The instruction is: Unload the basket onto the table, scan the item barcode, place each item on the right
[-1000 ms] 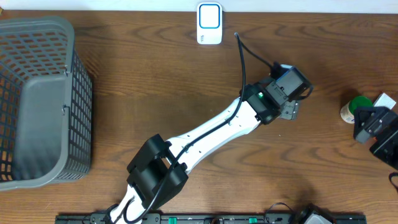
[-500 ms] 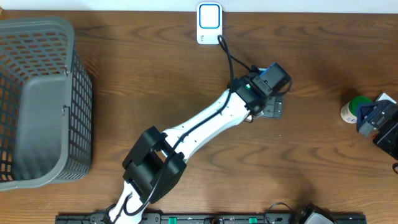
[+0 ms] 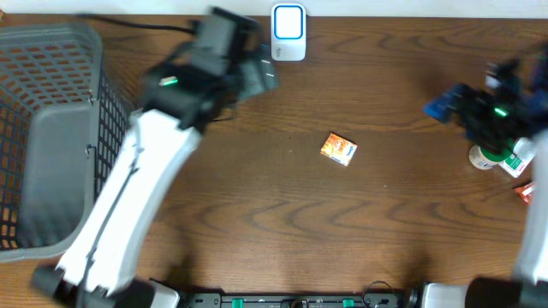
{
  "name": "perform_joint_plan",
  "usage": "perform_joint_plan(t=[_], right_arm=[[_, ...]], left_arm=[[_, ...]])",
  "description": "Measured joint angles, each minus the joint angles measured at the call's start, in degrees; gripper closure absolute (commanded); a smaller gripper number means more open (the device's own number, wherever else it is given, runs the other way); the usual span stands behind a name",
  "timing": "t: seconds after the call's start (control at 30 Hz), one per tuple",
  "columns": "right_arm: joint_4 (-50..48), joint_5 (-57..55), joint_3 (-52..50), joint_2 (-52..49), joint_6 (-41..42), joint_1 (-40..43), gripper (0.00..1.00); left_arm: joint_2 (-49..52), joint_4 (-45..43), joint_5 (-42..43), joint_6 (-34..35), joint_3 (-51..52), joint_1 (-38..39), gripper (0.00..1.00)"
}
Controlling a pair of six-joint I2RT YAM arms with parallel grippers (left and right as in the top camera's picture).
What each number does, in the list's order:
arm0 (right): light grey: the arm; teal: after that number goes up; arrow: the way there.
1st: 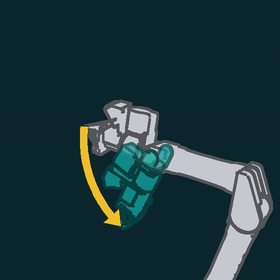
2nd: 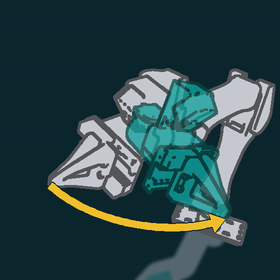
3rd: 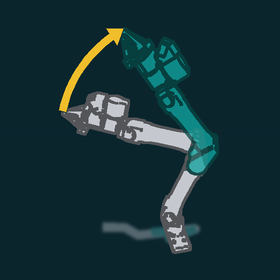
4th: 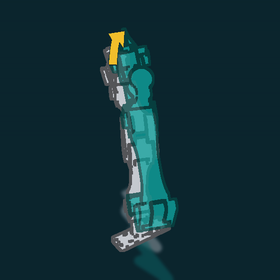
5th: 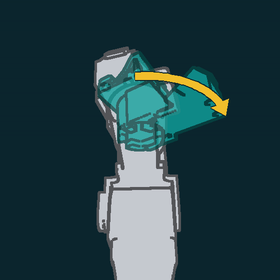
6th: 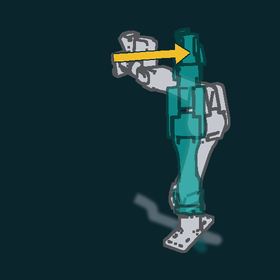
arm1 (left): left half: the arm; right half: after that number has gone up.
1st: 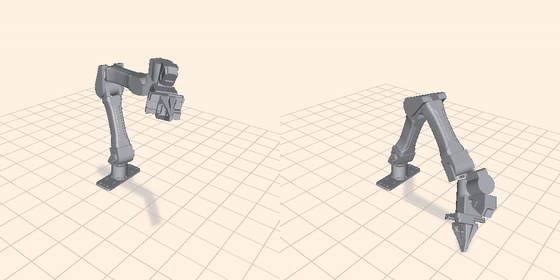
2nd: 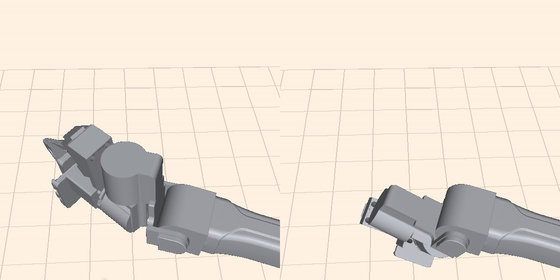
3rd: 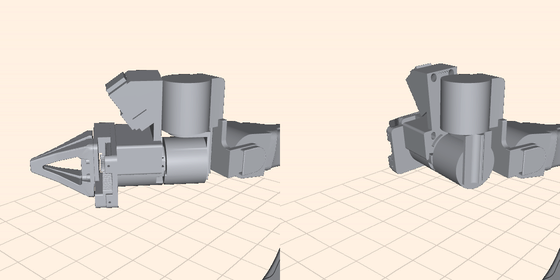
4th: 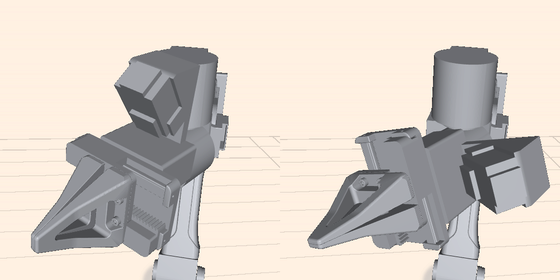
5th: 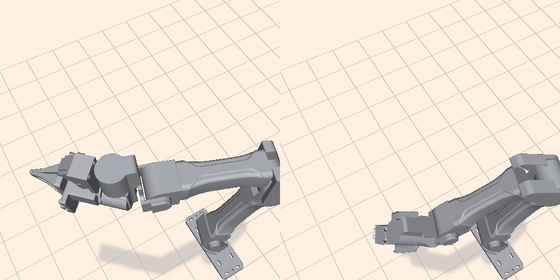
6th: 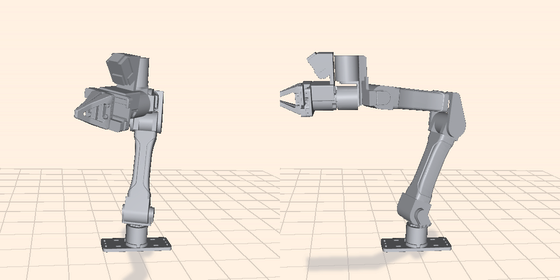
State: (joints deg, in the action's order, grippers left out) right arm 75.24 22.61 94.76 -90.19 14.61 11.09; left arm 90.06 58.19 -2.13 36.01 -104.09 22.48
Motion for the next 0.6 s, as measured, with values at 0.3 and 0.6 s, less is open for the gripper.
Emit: perform_joint_plan(t=[0.3,0.6], right_arm=[[-10.0,-9.4,0.3,-17.3,19.3,-20.7,0.01],[-7.6,-16.9,5.7,-30.8,31.8,-29.7,0.01]], left_arm=[[-7.2,8.2,-2.7,-1.3,-0.1,-5.2,0.03],[-7.2,13.2,-10.8,-2.5,-0.1,-5.2,0.03]])
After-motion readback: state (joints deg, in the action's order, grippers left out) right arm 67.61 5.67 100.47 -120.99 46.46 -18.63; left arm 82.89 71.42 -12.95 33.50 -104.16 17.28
